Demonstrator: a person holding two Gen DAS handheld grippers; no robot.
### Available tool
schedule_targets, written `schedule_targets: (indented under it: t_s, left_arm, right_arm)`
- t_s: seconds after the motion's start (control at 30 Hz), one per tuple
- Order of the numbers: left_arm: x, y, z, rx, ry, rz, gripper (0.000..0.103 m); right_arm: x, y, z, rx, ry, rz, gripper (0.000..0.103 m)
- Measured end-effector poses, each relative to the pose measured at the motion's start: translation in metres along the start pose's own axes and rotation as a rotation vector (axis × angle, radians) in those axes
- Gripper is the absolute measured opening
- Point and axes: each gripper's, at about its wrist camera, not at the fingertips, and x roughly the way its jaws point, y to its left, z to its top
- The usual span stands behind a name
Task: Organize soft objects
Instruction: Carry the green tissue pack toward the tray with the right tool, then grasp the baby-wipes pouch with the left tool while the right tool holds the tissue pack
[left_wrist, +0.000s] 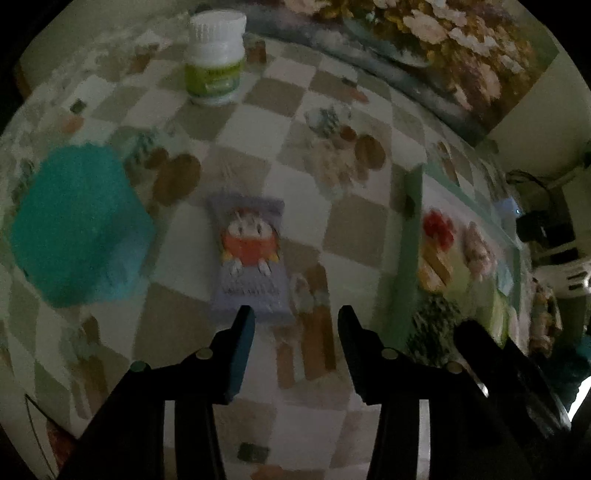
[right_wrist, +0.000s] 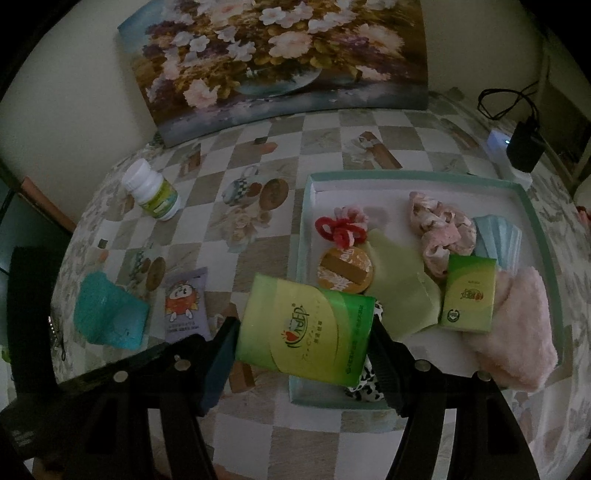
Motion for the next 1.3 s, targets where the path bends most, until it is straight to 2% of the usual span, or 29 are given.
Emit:
schedule_targets:
  t_s: [0.07,0.1,0.3,0.5,0.87,0.9,0.93,1.13,1.3]
  left_arm:
    - [0.007,-0.003,0.009,0.005,-0.031,0.059,0.058]
    - [0.009,-0.003,0.012,0.003,-0.035,0.08,0.058]
    - [0.029,-0.004,0.025,0.051,-0.036,0.197,0.058]
    - [0.042,0.007,0.031,0.034,-0.031,0.251,0.059]
    - [0.057,0.019,0.035,-0.007,-0.001,0.248,0.058]
    - [0.056,0.022,0.033,-0.012,-0.001,0.242,0.056]
    - [0.055,0.022,0.033,-0.014,-0.002,0.24,0.049]
    - [0.032,0.021,0.03,-0.019,-0.052,0.176,0.048]
    - [0.0,0.002,0.027,0.034,-0.148,0.081,0.048]
  right_arm:
    - [0.0,0.0,0.0,-0.001,0.001,-0.001,0.071]
    - [0.001,0.0,0.0,-0.002,0.002,-0.002,0.071]
    - [0.003,-0.001,0.001,-0.005,0.005,-0.008,0.071]
    - [0.006,-0.002,0.001,-0.011,0.013,-0.018,0.071]
    - [0.008,0.0,0.001,-0.024,0.021,-0.031,0.071]
    - [0.008,0.0,0.001,-0.024,0.021,-0.032,0.071]
    - [0.008,0.0,0.001,-0.023,0.021,-0.031,0.071]
    - [0.007,-0.004,0.003,-0.01,0.013,-0.026,0.071]
    - [0.001,-0.015,0.005,0.031,-0.009,-0.011,0.071]
